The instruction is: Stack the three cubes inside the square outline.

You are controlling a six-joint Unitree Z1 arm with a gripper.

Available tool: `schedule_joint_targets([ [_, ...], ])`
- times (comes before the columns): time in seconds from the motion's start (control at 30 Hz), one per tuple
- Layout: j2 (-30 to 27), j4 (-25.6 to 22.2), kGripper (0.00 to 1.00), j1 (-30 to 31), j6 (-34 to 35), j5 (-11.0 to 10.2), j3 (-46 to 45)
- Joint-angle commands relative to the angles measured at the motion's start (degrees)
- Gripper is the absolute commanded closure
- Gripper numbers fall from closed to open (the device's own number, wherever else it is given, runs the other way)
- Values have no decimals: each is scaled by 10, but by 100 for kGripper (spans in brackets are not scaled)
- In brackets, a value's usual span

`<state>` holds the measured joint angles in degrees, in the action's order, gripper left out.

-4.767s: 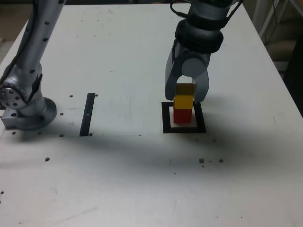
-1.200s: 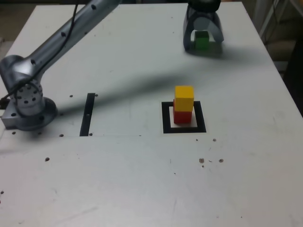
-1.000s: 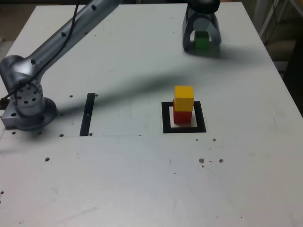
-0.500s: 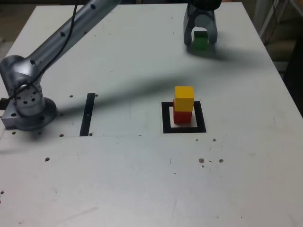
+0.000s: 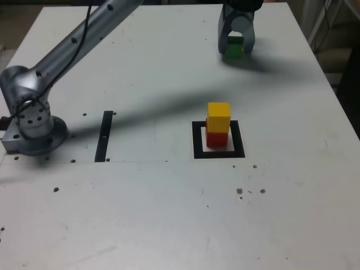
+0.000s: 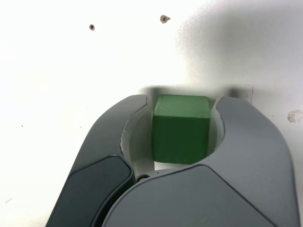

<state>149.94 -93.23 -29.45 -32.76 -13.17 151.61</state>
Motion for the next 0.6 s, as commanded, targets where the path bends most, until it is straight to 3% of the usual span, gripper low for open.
schedule_joint_targets([
  [0.0, -16, -6, 70, 5, 0, -1, -5],
  [0.57, -108, -6, 70, 36, 29, 7, -106],
])
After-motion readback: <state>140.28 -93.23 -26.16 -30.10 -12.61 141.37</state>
